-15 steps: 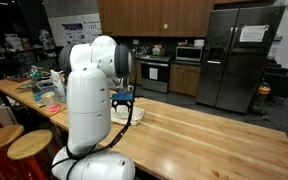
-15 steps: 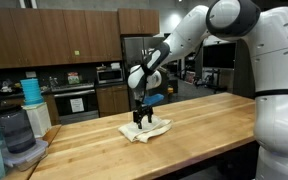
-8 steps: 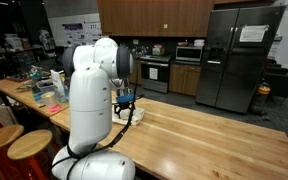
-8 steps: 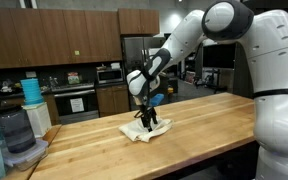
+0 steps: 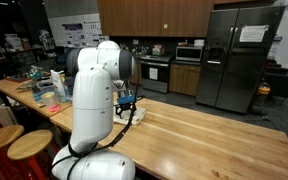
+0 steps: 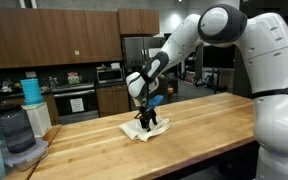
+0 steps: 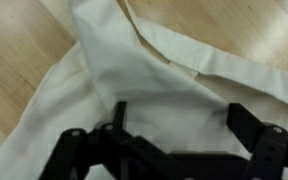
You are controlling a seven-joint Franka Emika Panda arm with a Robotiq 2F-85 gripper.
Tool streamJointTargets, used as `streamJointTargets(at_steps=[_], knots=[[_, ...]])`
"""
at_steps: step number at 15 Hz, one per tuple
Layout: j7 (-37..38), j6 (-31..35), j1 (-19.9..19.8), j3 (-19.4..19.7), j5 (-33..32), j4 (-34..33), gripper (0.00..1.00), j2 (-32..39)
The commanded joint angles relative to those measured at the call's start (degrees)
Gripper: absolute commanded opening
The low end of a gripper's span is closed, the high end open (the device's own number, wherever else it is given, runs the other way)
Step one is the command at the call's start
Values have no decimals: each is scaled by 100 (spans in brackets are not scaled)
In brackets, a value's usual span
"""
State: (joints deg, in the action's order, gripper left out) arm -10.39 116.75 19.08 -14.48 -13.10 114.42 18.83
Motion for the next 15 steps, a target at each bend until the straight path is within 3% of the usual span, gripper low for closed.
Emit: streamJointTargets(at_steps=[1, 8, 12, 15], knots=[[743, -11, 43, 32, 71, -241, 100, 196], [2150, -341, 28, 102, 936, -676, 100, 462], [2287, -239, 98, 166, 722, -671, 100, 325], [1971, -151, 122, 147, 426, -637, 100, 289]])
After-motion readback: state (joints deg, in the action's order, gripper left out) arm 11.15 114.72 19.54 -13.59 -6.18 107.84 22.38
